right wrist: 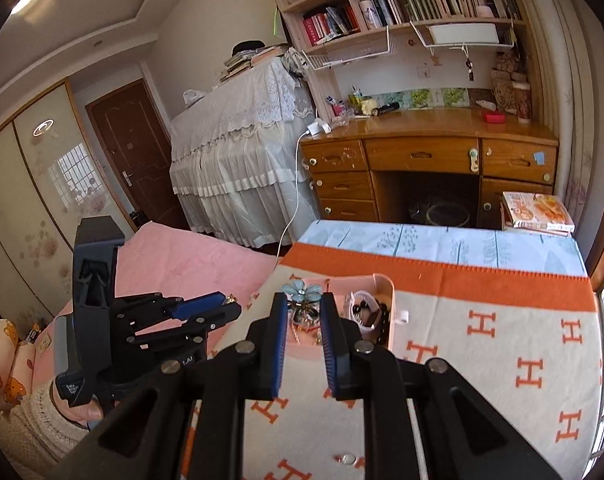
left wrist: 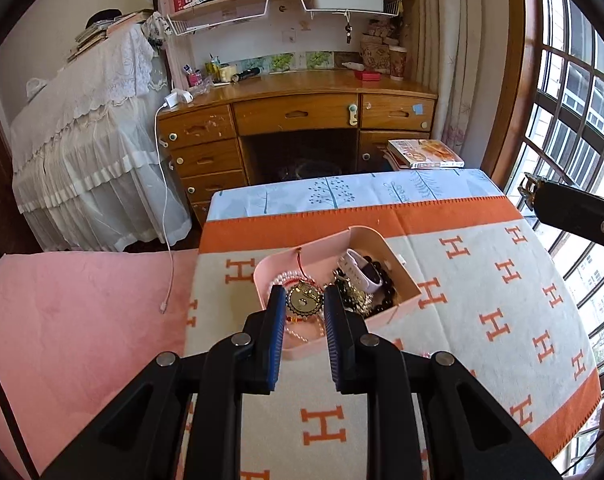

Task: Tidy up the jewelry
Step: 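Carry the brooch and pendant into the pink box and open both tools, then withdraw both tools from the box toward the two rings on the blanket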

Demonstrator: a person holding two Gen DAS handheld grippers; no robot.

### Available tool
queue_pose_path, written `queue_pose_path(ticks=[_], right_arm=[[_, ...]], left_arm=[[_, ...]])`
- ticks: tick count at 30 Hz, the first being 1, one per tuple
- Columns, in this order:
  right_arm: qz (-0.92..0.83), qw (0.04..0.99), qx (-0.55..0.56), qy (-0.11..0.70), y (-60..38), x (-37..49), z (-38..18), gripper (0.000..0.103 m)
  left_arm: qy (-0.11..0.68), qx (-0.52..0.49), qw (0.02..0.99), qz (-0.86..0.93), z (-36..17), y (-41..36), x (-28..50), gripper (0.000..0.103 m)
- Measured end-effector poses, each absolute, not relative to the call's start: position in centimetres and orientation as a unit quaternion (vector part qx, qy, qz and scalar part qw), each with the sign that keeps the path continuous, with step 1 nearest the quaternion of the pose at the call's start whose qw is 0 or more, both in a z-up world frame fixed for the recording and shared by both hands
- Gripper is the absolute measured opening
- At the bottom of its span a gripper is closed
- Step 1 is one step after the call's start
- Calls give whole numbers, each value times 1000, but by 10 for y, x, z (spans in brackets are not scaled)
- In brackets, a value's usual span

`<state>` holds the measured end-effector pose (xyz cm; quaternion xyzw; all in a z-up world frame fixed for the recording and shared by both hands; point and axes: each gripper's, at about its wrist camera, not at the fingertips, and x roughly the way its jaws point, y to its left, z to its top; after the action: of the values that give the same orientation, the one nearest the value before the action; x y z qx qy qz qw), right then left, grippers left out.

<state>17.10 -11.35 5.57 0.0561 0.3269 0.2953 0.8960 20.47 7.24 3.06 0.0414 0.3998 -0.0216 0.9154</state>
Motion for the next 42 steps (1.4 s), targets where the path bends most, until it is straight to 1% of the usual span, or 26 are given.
queue_pose_path(ticks=[5,11,14,18,22,24,25,26,27,28,29,32,37,42], right_arm=[[270,898,41,345,-92,215,36,16],[241,883,15,404,-70,262,-20,16],[234,869,21,435,-66,279,-46,16],[226,855,20,466,-61,294,-74,16],[213,850,9,482,-56,298,-89,17],[207,849,9,487,-57,299,-93,17],[204,846,6,492,-56,300,-95,17],[203,844,3,497,-55,301,-97,17],[203,842,-1,501,-54,301,-98,17],[200,842,-3,501,-54,300,-99,17],[199,843,-4,500,-55,299,-98,18],[202,843,4,498,-60,296,-96,19],[208,846,18,490,-69,287,-87,19],[215,845,31,488,-79,272,-81,19]], left_arm=[[395,55,917,-3,17,71,244,17],[410,55,910,7,-26,69,283,17],[422,55,905,6,-48,68,297,17],[441,60,896,2,-71,67,311,17],[454,60,889,-1,-86,67,317,18],[457,60,887,1,-91,68,319,23],[457,62,887,2,-92,68,320,34],[456,63,888,3,-93,68,319,53],[452,65,890,5,-92,68,317,64],[444,73,893,16,-92,69,315,71],[437,80,896,21,-91,69,313,75],[437,82,896,13,-89,70,309,81],[428,109,897,8,-81,64,296,82],[418,126,899,-1,-74,57,279,86]])
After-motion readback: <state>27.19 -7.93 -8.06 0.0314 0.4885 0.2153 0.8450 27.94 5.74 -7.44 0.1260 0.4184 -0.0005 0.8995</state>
